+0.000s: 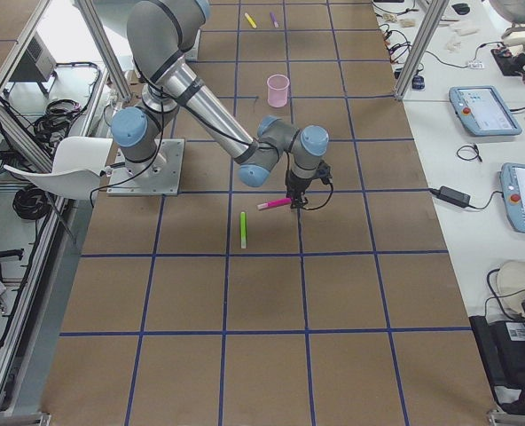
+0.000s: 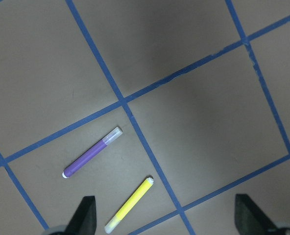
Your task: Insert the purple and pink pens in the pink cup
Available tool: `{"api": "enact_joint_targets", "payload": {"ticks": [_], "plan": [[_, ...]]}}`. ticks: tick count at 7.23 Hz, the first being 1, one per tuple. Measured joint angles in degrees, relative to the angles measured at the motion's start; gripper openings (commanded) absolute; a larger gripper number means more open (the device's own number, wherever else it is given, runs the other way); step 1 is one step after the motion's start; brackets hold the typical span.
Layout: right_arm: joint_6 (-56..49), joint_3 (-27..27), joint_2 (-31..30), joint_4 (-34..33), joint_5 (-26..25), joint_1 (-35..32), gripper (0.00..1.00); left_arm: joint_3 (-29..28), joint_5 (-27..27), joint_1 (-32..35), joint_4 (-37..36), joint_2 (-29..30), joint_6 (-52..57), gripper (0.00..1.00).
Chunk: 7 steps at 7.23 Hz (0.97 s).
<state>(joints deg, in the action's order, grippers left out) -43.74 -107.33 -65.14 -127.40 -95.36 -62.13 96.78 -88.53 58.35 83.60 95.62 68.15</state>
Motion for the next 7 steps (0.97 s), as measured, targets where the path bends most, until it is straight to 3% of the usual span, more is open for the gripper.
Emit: {"api": "enact_joint_targets", "payload": {"ticks": [3, 5, 6, 7], "plan": [[0.09, 0.48, -0.22, 0.68, 0.18, 0.07, 0.0, 0.78, 0.0, -3.69, -3.69, 4.62, 18.3, 1.0], [0.42, 1.04, -1.63, 0.91, 0.75, -0.05, 0.0, 5.19, 1.0, -6.66, -12.42, 7.39, 32.61, 1.0], [1.08, 1.75, -3.84, 1.0, 3.01, -0.57, 0.0, 7.66, 3.95, -8.16, -16.67, 8.68, 40.04, 1.0], [1.59, 2.37, -7.61, 1.09, 8.35, -1.69, 0.0, 9.19, 7.43, -9.6, -18.82, 9.95, 46.13, 1.0]]}}
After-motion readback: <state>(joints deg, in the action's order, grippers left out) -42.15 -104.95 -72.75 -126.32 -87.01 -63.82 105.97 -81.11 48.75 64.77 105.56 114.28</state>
